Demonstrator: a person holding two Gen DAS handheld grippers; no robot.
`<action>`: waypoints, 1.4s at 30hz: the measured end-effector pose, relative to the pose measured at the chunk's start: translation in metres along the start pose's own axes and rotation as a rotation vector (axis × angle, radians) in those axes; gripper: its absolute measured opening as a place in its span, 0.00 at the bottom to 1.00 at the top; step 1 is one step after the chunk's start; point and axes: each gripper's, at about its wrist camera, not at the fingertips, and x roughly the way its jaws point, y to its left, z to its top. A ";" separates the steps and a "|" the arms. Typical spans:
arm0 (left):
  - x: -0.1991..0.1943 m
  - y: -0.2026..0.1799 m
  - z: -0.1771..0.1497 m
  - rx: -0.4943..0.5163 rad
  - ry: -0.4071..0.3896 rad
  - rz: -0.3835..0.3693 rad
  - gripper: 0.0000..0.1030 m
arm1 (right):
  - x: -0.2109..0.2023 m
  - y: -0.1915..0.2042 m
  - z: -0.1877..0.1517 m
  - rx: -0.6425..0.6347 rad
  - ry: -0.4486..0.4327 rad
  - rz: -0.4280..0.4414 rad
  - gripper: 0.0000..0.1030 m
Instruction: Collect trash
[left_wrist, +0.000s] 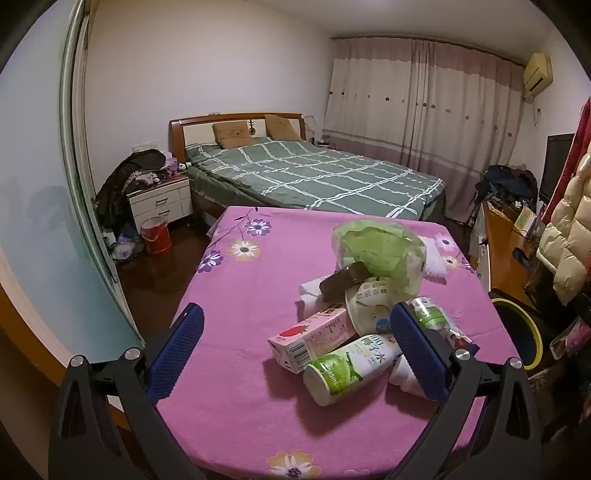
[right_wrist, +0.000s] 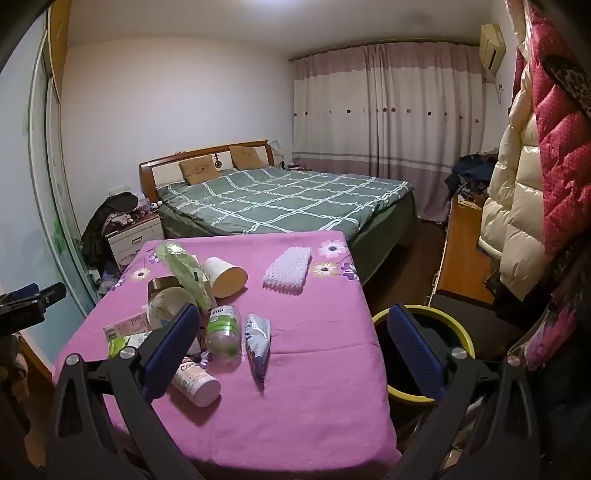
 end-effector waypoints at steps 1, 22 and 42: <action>0.000 0.000 0.000 0.002 0.002 -0.002 0.97 | 0.000 0.000 0.000 0.000 -0.004 -0.002 0.94; 0.004 -0.012 -0.001 0.017 0.014 -0.034 0.97 | 0.007 0.001 -0.003 0.012 0.012 0.013 0.94; 0.011 -0.014 -0.004 0.011 0.030 -0.040 0.97 | 0.011 0.000 -0.003 0.016 0.014 -0.001 0.94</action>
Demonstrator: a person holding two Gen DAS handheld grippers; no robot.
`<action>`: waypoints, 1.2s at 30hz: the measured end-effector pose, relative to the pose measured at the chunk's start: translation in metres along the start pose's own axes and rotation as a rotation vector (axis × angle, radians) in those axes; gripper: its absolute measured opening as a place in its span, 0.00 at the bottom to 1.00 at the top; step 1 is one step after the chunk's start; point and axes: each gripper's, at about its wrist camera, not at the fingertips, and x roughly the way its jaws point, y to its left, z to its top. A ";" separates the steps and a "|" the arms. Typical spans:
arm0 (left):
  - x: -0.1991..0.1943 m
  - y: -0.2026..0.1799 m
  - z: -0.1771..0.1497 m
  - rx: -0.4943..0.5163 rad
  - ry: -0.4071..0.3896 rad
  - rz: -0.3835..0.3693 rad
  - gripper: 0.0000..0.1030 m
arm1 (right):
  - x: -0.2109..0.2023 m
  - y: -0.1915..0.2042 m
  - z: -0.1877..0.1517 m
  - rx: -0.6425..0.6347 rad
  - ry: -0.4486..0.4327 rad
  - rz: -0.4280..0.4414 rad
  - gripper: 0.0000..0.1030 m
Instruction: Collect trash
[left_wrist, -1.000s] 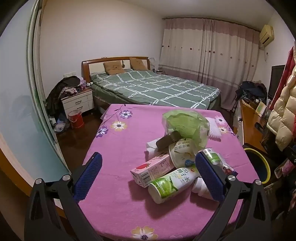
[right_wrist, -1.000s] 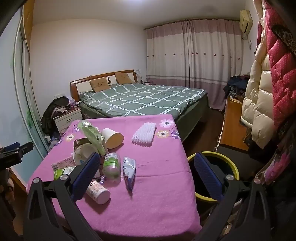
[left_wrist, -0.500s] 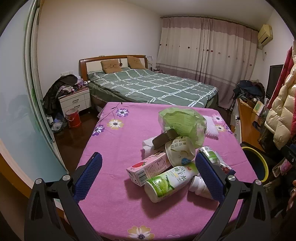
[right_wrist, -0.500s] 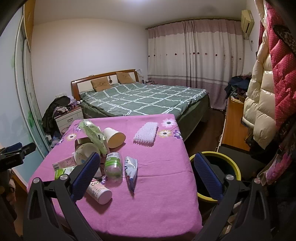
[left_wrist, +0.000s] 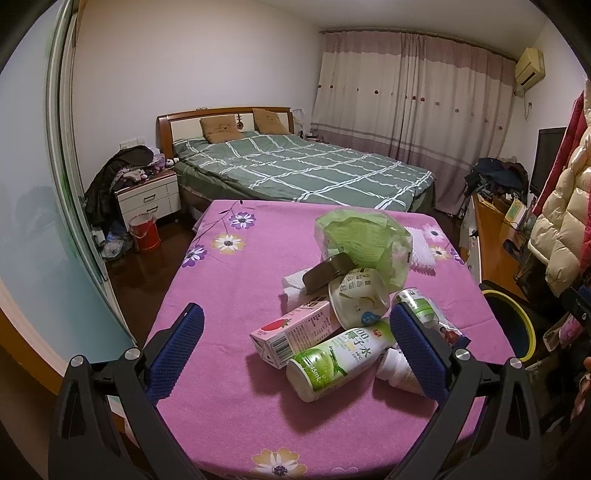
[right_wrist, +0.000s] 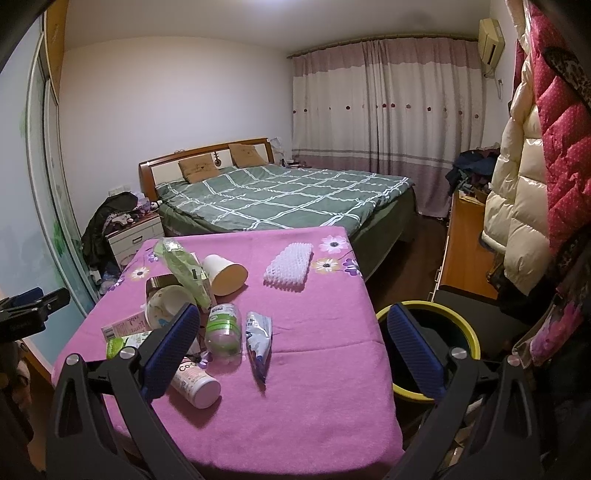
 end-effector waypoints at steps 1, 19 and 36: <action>0.000 0.001 0.000 -0.001 0.001 0.000 0.97 | 0.000 0.000 0.000 0.000 0.001 0.000 0.94; 0.000 0.004 -0.001 -0.004 0.001 0.003 0.97 | 0.002 0.002 -0.001 -0.003 0.006 0.002 0.94; 0.001 0.005 -0.003 -0.002 0.007 0.004 0.97 | 0.005 0.003 -0.002 -0.001 0.012 0.004 0.94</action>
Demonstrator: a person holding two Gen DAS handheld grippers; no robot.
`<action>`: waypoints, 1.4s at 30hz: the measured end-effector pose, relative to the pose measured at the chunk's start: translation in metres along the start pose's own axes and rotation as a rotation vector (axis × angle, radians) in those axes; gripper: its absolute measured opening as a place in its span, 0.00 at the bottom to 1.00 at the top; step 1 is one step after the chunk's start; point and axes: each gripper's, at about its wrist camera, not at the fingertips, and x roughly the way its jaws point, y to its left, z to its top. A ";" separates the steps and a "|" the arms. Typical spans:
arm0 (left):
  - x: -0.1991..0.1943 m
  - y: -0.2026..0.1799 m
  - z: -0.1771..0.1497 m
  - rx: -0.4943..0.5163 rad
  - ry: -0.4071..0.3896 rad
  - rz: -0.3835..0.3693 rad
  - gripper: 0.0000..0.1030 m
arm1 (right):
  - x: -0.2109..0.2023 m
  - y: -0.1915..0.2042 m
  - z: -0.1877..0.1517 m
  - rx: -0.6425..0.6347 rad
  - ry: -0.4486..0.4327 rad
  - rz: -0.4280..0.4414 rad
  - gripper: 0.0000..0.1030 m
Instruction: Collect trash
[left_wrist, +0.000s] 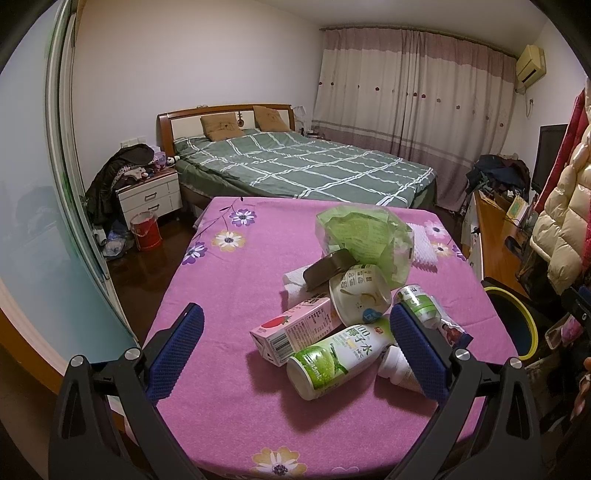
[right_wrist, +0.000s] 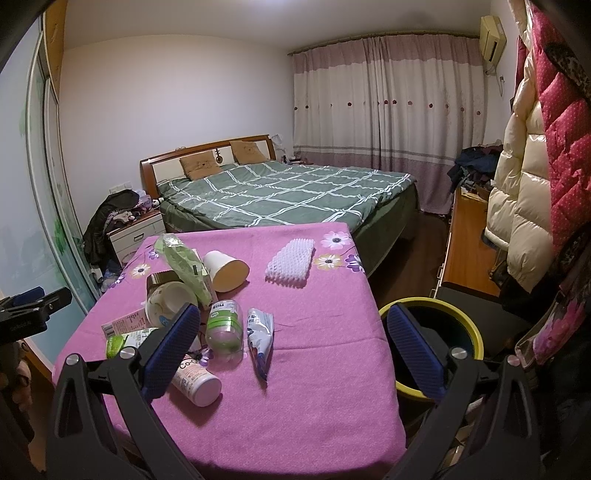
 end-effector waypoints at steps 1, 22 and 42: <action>0.000 -0.001 0.000 0.001 0.000 0.000 0.97 | 0.000 -0.001 0.000 0.001 0.000 0.001 0.94; 0.004 -0.002 0.001 0.002 -0.014 0.019 0.97 | 0.004 -0.001 -0.002 -0.009 0.021 0.005 0.94; 0.063 0.029 0.036 -0.040 0.001 0.097 0.97 | 0.132 0.080 0.036 -0.148 0.163 0.248 0.88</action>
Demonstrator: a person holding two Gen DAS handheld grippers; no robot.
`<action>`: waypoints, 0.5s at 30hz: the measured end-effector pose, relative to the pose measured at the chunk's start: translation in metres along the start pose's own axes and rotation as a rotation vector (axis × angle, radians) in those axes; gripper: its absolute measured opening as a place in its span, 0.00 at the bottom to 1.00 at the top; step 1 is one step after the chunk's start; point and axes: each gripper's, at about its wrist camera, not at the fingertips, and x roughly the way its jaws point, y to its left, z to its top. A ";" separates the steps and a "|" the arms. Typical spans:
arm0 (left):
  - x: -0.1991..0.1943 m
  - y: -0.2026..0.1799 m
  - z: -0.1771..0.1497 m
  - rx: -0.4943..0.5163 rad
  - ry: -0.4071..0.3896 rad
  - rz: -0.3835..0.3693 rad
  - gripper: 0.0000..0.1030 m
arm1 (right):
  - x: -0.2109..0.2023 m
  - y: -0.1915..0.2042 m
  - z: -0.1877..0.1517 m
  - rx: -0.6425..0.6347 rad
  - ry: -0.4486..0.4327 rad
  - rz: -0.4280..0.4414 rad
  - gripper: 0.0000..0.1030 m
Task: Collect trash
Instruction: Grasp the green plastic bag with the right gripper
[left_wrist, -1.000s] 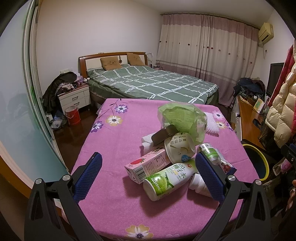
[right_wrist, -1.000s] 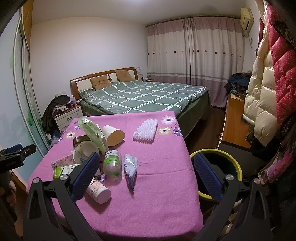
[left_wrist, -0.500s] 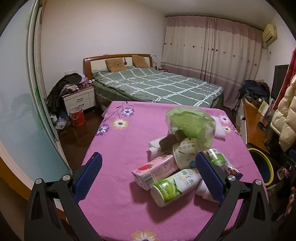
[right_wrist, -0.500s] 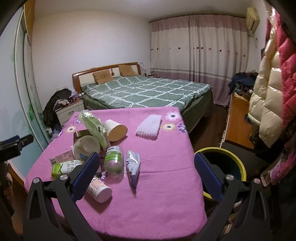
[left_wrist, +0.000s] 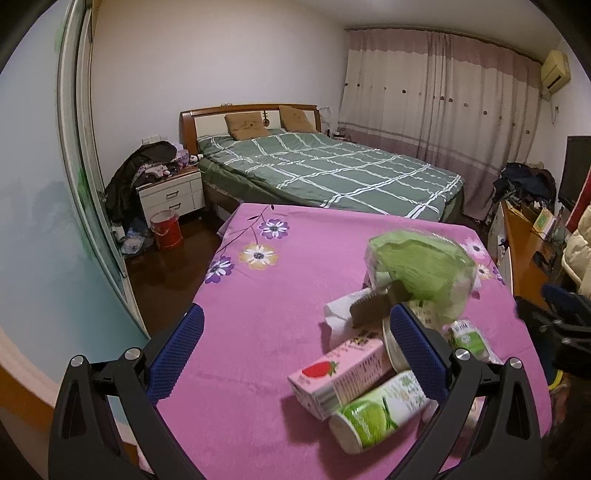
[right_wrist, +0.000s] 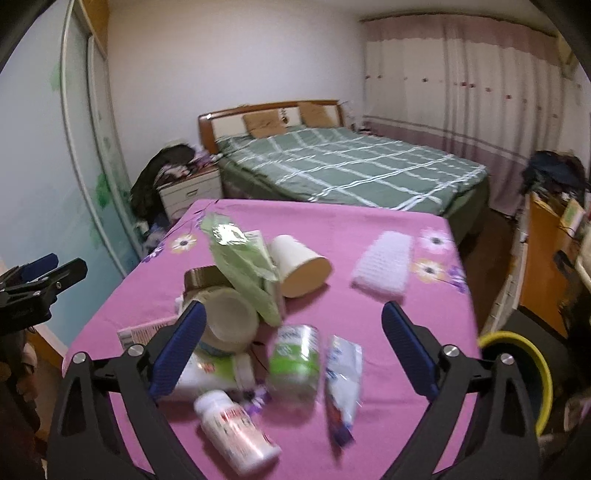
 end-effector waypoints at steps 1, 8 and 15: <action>0.002 0.000 0.002 -0.003 0.000 0.001 0.97 | 0.013 0.005 0.005 -0.013 0.019 0.019 0.88; 0.025 0.012 0.009 -0.027 0.016 0.020 0.97 | 0.070 0.028 0.024 -0.087 0.090 0.031 0.78; 0.042 0.017 0.007 -0.030 0.045 0.026 0.97 | 0.101 0.034 0.032 -0.077 0.119 0.063 0.54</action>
